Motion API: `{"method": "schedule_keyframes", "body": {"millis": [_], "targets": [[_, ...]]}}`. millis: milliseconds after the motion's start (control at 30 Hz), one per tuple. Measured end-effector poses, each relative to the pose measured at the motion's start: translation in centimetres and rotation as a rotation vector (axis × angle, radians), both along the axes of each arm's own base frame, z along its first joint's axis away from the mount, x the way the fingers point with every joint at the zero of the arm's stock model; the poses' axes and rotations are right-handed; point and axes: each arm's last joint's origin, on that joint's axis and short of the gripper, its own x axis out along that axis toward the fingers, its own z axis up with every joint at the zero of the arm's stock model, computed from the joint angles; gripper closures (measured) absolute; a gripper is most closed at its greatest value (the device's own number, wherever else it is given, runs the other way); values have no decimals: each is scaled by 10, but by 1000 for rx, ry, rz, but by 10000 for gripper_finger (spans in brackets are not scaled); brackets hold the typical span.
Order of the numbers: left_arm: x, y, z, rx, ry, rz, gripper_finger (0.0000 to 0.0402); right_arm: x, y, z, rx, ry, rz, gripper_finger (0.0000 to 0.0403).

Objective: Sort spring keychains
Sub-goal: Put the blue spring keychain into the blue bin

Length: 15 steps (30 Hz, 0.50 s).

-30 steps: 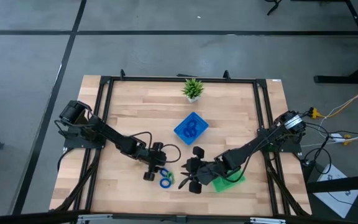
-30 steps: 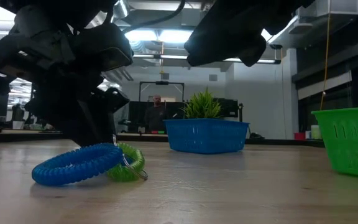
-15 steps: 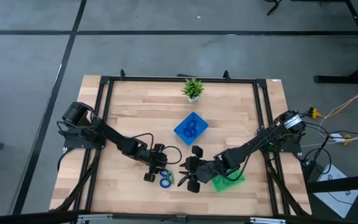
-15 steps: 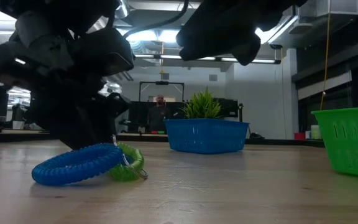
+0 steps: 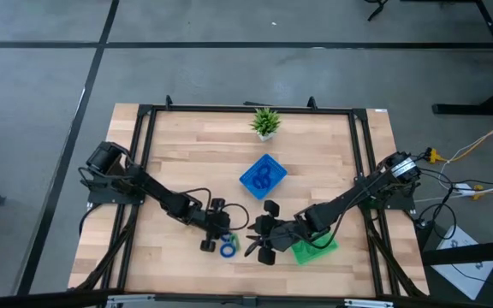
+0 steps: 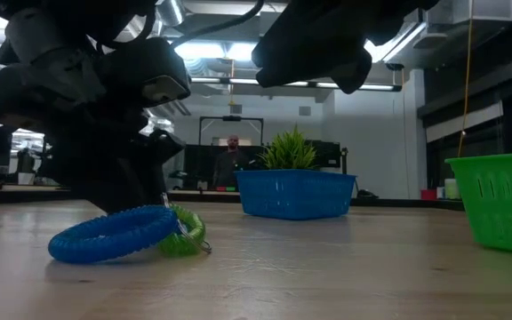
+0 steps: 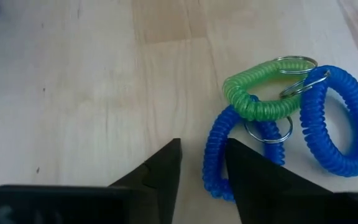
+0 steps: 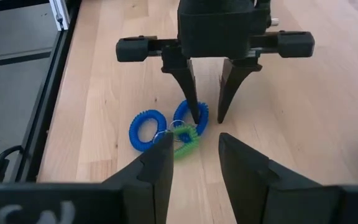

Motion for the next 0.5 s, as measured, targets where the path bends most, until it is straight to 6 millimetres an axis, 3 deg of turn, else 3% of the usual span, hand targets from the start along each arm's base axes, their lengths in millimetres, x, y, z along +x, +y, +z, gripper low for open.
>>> {"method": "schedule_keyframes", "body": {"millis": [300, 500], "targets": [[-1, 1, -1, -34, 20, 90, 381, 0, 0, 0, -1, 0, 0, 275], [-8, 4, 11, -13, 7, 156, 384, 0, 0, 0, -1, 1, 0, 275]]}}
